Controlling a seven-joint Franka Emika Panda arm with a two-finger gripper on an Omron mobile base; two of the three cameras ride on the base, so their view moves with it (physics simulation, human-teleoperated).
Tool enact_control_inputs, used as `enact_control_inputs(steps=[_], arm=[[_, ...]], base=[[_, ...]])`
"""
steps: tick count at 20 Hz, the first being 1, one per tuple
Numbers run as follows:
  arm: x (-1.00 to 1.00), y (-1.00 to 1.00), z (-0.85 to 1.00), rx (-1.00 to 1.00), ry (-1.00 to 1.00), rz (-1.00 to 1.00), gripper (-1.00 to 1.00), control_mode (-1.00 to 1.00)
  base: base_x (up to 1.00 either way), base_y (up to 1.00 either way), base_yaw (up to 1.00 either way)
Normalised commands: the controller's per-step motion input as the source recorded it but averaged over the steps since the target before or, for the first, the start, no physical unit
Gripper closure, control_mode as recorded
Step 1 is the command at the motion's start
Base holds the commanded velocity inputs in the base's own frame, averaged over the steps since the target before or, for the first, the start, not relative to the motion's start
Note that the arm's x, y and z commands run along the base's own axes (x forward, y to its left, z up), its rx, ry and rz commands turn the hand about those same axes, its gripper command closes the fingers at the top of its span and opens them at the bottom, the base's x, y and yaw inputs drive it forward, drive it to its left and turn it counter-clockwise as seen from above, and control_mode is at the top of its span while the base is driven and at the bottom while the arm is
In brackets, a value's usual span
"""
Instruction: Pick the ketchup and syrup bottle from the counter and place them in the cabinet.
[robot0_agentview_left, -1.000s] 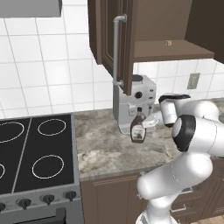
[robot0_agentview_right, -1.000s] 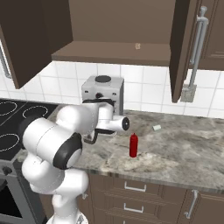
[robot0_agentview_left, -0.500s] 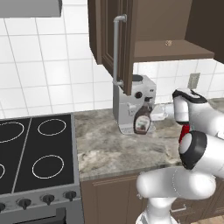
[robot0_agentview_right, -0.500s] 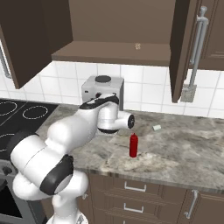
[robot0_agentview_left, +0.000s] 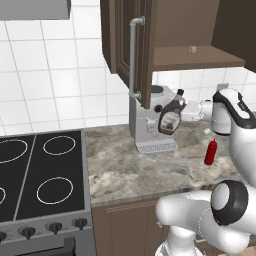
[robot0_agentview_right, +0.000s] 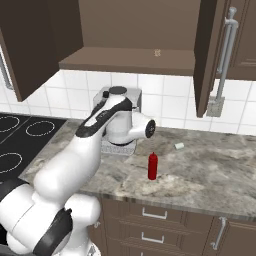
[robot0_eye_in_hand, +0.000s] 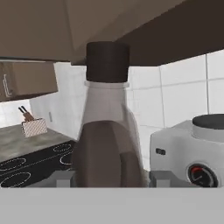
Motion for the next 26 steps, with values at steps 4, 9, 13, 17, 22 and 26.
enact_control_inputs(steps=[4, 9, 13, 17, 22, 26], arm=[[-0.15, -0.16, 1.0, 0.0, -0.15, -0.15, 1.0, -1.0], [-0.17, -0.15, 1.0, 0.0, -0.14, -0.17, 1.0, -1.0], [-0.22, -0.18, 1.0, 0.0, -0.14, -0.17, 1.0, -1.0], [-0.11, -0.03, 0.92, 0.0, -0.16, -0.12, 1.0, -1.0], [0.0, 0.13, 0.57, -0.03, -0.06, -0.1, 1.0, -1.0], [0.12, 0.29, 0.33, -0.07, 0.01, -0.16, 1.0, -1.0]], base=[[0.0, 0.0, 0.0], [0.0, 0.0, 0.0], [0.0, 0.0, 0.0], [0.0, 0.0, 0.0], [0.0, 0.0, 0.0], [0.0, 0.0, 0.0]])
